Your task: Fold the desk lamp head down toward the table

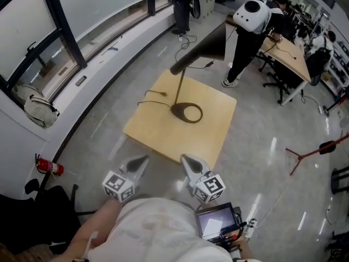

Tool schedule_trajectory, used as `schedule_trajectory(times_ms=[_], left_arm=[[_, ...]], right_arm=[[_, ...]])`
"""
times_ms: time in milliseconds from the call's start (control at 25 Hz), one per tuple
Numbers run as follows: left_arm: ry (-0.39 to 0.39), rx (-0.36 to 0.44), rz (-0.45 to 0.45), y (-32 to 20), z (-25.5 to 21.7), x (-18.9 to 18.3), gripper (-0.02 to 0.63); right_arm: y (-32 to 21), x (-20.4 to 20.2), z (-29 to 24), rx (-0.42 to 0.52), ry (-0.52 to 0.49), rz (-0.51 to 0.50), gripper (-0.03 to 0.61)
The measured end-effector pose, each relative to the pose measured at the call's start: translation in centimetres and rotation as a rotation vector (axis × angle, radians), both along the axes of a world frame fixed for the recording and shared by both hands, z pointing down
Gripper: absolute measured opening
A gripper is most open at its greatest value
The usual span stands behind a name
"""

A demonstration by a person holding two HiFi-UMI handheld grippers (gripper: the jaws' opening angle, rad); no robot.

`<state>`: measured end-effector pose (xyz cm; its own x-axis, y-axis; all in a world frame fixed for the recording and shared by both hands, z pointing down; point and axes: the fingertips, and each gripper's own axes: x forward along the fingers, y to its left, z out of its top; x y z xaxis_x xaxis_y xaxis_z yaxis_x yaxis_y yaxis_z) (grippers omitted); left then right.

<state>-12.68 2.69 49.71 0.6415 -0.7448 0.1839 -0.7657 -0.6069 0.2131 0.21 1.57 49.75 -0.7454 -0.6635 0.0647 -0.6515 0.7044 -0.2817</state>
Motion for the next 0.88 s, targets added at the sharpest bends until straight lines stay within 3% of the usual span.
schedule_trajectory(times_ms=[880], left_arm=[[-0.014, 0.012, 0.066, -4.5, -0.4, 3.7, 0.002]], right_arm=[[-2.1, 4.8, -0.5, 0.011, 0.026, 0.100, 0.014]])
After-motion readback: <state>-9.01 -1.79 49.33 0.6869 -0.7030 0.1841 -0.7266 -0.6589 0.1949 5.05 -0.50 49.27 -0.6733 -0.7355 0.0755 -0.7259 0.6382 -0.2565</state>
